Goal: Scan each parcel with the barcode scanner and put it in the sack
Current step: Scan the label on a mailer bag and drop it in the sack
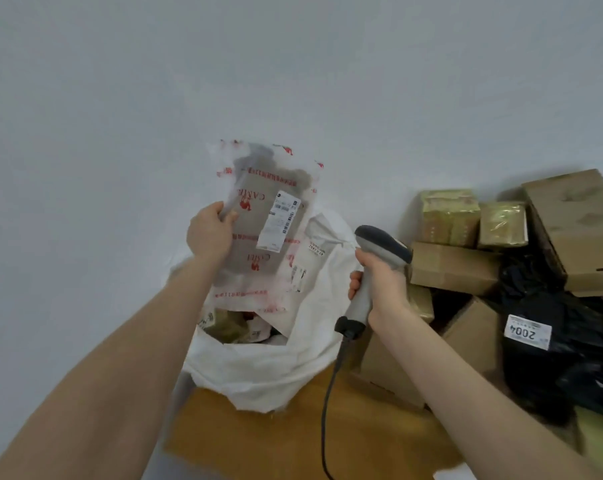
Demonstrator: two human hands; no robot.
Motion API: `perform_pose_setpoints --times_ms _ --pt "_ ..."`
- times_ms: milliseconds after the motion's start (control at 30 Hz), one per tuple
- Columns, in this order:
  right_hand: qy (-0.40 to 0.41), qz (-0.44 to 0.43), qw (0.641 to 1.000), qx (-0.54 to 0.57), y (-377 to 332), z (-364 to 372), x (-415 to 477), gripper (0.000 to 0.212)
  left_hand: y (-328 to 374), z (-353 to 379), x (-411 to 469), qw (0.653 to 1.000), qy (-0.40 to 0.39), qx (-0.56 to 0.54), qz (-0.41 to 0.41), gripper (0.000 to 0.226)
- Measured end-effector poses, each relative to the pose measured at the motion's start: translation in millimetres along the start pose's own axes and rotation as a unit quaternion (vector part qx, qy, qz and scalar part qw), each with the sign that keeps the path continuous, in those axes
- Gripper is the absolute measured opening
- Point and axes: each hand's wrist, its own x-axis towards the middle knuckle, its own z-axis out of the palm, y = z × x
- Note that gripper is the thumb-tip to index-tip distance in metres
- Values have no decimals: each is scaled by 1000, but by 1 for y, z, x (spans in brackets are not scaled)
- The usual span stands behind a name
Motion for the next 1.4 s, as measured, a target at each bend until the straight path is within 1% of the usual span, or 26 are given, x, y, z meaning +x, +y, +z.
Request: perform_pose_setpoints --times_ms 67,133,200,233,300,333,400,467,500,567,700,900,967,1033,1133,1233,1300,1400 --pt "19 -7 1000 -16 8 16 16 15 -14 25 15 996 -72 50 1 23" --pt "34 -4 999 -25 15 28 31 16 -26 53 24 984 -150 101 3 19" --pt "41 2 999 -26 21 38 45 16 -35 79 23 973 -190 132 10 18" --pt "44 3 999 -30 25 41 51 15 -39 91 20 969 -204 138 17 25" --pt "51 8 998 -40 31 47 61 16 -46 112 15 957 -232 165 48 58" --pt "53 11 998 -42 34 49 65 15 -48 120 13 950 -236 193 73 70" --pt "60 18 997 -46 39 54 72 15 -48 131 11 930 -248 247 115 88" --pt "64 29 996 -53 44 59 76 16 -49 142 7 906 -291 277 136 111" --pt "62 34 996 -53 46 62 78 16 -53 148 4 891 -315 293 145 121" --pt "53 38 997 -49 50 64 82 16 -66 159 2 871 -345 317 147 130" --pt "55 33 996 -69 53 60 90 15 -83 171 14 881 -326 319 124 127" --pt "65 40 994 -82 56 39 81 13 -69 168 7 886 -326 310 114 122" --pt "72 46 994 -75 54 31 73 14 -61 157 4 893 -311 306 108 121" --pt "71 49 994 -68 50 21 64 15 -47 146 -4 903 -274 308 123 110" --pt "57 57 995 -53 44 3 45 21 -18 132 -29 915 -226 291 164 88" --pt "25 61 997 -37 34 -22 18 28 14 118 -67 929 -238 241 150 80" --pt "19 53 998 -30 27 -46 -2 24 34 110 -98 930 -243 230 150 78" --pt "8 53 998 -24 14 -91 -35 12 65 96 -153 930 -239 231 156 77"
